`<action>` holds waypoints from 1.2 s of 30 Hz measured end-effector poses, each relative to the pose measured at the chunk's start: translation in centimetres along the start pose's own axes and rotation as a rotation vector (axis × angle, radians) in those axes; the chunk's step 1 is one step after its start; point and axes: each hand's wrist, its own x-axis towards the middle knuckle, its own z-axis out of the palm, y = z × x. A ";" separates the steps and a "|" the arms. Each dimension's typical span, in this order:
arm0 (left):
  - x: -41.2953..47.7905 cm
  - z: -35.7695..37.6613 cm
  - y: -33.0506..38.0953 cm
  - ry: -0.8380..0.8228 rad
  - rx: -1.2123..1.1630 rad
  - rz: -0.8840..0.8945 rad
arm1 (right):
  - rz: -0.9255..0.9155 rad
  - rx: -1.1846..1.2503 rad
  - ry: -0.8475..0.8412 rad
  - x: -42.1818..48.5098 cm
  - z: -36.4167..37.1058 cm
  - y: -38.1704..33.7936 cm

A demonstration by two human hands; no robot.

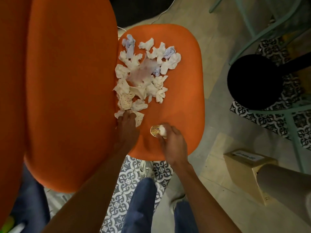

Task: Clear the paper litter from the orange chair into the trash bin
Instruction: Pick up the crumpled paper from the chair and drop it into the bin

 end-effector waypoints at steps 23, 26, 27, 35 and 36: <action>-12.9 -7.3 18.1 0.086 -0.320 0.372 | 0.196 0.590 0.509 -11.7 -19.4 7.3; -16.8 -7.5 22.7 0.046 -0.376 0.403 | 0.243 0.639 0.573 -15.6 -23.1 9.8; -18.4 -7.5 24.7 0.031 -0.398 0.420 | 0.259 0.659 0.595 -17.2 -24.7 10.8; -29.2 -6.1 36.3 -0.105 -0.425 0.515 | 0.415 0.731 0.758 -28.3 -32.4 18.6; -31.1 -5.8 38.5 -0.120 -0.431 0.545 | 0.431 0.744 0.799 -30.3 -33.7 20.0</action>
